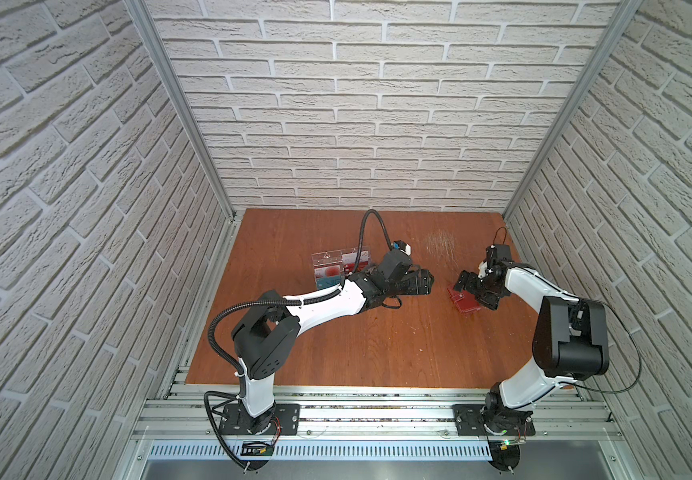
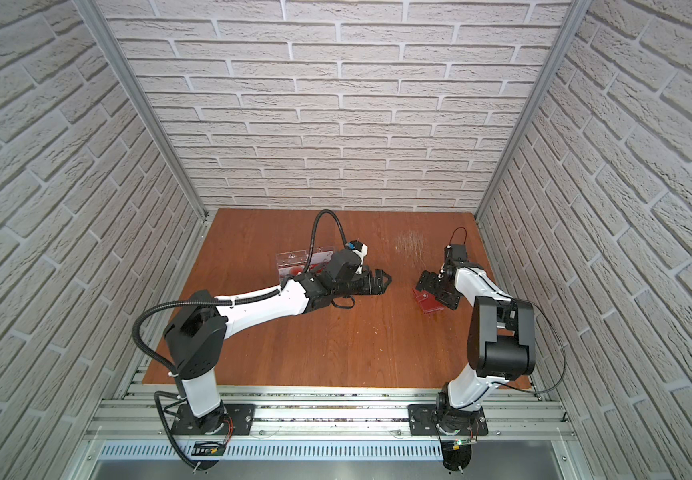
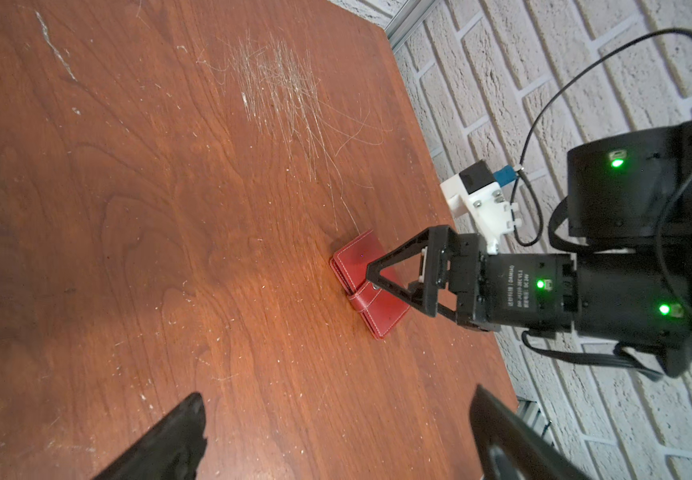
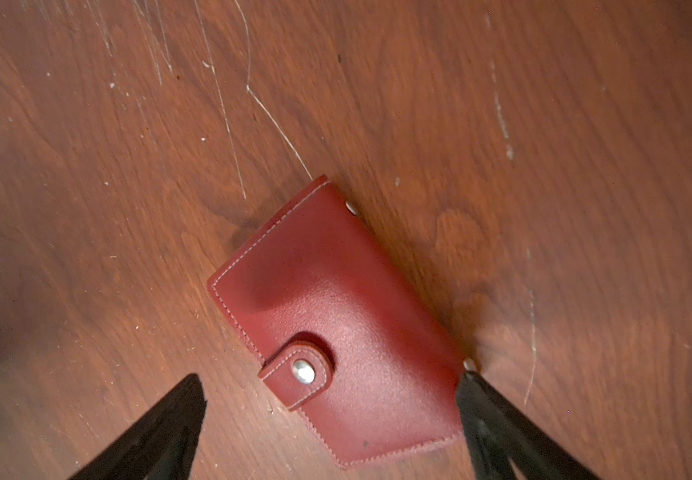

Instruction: Take the credit cards out of the card holder

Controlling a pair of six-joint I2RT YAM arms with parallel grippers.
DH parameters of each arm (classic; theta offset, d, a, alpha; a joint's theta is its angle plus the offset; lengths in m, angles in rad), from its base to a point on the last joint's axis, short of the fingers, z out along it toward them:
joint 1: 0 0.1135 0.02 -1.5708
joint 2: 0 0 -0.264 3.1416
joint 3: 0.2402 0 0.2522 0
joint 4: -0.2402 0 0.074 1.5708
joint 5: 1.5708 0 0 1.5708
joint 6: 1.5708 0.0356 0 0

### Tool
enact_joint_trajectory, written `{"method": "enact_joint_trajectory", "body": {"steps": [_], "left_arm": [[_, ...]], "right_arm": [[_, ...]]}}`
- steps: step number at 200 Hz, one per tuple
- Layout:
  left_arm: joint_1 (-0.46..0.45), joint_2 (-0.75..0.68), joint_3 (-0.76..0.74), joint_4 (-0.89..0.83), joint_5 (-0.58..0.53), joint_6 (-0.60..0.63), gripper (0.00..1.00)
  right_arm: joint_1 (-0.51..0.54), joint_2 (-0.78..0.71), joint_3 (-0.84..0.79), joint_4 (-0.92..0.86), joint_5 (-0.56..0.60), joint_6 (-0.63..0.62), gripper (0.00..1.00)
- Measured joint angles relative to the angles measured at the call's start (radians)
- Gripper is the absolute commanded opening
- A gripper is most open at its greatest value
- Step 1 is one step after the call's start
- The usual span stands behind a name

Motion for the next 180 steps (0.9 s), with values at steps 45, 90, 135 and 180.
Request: {"method": "enact_joint_trajectory", "body": {"steps": [45,90,135,180], "left_arm": [[0.010,-0.008,-0.052,0.010,0.002,-0.003,0.98],[0.056,-0.028,-0.113,0.024,0.027,-0.029,0.98],[0.089,-0.028,-0.110,0.025,0.069,-0.037,0.98],[0.108,-0.028,-0.090,0.017,0.108,-0.027,0.98]], "right_arm": [[0.039,0.018,0.000,0.013,0.003,0.000,0.93],[0.136,0.025,0.000,0.026,0.012,0.005,0.92],[0.120,0.023,0.024,0.004,0.011,0.004,0.91],[0.056,0.102,0.124,0.006,0.004,0.006,0.84]]}}
